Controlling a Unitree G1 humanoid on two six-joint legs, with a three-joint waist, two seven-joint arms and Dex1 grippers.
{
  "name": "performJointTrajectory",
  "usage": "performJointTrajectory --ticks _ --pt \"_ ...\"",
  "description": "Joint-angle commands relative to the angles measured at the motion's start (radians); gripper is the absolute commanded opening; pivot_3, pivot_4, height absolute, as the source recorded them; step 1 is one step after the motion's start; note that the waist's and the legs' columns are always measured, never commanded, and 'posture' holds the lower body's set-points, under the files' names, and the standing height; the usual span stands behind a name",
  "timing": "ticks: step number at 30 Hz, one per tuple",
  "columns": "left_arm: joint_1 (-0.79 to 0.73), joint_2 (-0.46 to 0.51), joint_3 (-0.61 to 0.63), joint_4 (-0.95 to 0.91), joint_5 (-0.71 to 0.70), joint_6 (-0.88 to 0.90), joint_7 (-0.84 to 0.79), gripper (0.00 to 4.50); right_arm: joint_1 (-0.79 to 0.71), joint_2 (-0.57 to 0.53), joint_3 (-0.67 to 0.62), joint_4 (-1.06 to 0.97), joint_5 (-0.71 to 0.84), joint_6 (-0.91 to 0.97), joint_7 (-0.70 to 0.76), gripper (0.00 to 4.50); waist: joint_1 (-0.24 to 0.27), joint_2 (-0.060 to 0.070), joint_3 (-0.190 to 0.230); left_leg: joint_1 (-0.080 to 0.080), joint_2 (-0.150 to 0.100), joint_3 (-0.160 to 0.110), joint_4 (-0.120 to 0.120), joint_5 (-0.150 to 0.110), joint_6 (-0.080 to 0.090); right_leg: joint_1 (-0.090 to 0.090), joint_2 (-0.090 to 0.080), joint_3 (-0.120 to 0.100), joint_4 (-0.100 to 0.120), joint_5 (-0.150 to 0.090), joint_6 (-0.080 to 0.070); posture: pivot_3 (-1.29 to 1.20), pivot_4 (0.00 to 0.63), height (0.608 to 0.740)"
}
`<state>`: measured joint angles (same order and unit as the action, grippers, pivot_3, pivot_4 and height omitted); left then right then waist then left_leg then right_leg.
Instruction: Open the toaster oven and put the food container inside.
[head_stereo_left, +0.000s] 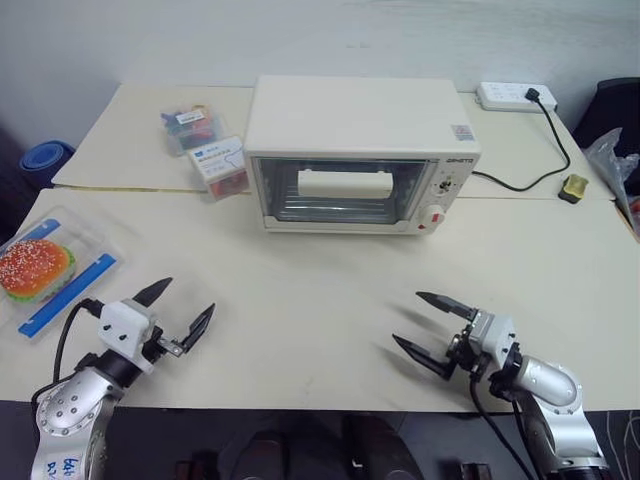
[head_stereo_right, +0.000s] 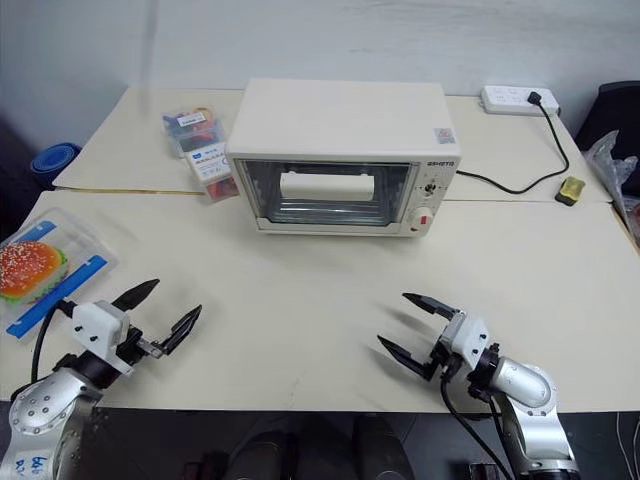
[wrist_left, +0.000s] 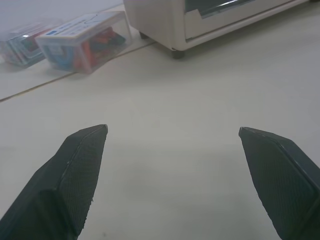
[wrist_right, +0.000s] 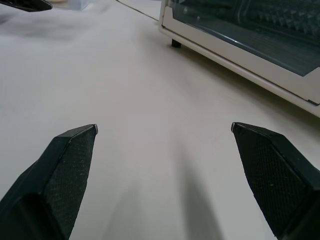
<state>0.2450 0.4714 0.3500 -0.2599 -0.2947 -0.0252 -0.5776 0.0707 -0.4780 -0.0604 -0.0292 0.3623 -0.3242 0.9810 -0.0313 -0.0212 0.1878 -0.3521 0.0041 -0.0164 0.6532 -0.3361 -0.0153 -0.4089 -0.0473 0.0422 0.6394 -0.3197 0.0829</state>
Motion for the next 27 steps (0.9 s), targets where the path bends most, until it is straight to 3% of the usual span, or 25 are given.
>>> performJointTrajectory --ticks 1,6,10,13,20,27 --pt "-0.002 0.030 0.013 -0.034 -0.041 0.023 -0.029 4.50 -0.038 0.002 -0.008 -0.037 0.046 0.038 -0.011 4.48 0.002 0.000 0.000 0.000 0.000 0.000 0.000 0.000 0.000 0.000 0.000 0.000 0.000 0.000 0.000 0.00 0.150 0.740" --pt "-0.016 0.119 0.083 -0.097 -0.224 0.106 -0.153 4.50 -0.184 -0.027 0.004 -0.178 0.180 0.304 -0.049 4.48 0.000 0.000 0.000 0.000 0.000 -0.001 0.001 0.000 0.000 -0.001 0.000 0.000 0.002 0.000 0.000 0.00 0.150 0.740" --pt "-0.081 0.208 0.160 -0.140 -0.416 0.236 -0.197 4.50 -0.336 -0.012 -0.004 -0.163 0.203 0.434 -0.122 4.48 0.002 0.000 0.000 -0.001 0.001 -0.002 0.001 0.001 -0.002 -0.002 0.000 -0.002 0.004 -0.001 -0.002 0.00 0.150 0.740" --pt "-0.113 0.243 0.164 -0.151 -0.449 0.276 -0.216 4.50 -0.401 0.017 -0.003 -0.115 0.179 0.449 -0.160 4.48 0.005 0.000 0.000 -0.001 0.001 -0.003 0.000 0.001 -0.003 -0.002 -0.001 -0.004 0.002 -0.001 -0.002 0.00 0.150 0.740" --pt "-0.141 0.217 0.131 -0.191 -0.470 0.314 -0.202 4.50 -0.494 0.080 0.013 -0.048 0.123 0.420 -0.190 4.48 -0.001 0.000 0.000 -0.005 0.000 -0.002 -0.001 0.001 -0.002 -0.004 0.000 -0.003 -0.002 -0.001 -0.002 0.00 0.150 0.740" --pt "-0.113 0.197 0.128 -0.209 -0.490 0.357 -0.201 4.50 -0.442 0.110 0.054 -0.107 0.113 0.327 -0.087 4.48 0.001 0.000 0.000 -0.004 0.001 -0.002 -0.001 0.001 -0.003 -0.004 0.001 -0.003 0.000 -0.001 -0.002 0.00 0.150 0.740"
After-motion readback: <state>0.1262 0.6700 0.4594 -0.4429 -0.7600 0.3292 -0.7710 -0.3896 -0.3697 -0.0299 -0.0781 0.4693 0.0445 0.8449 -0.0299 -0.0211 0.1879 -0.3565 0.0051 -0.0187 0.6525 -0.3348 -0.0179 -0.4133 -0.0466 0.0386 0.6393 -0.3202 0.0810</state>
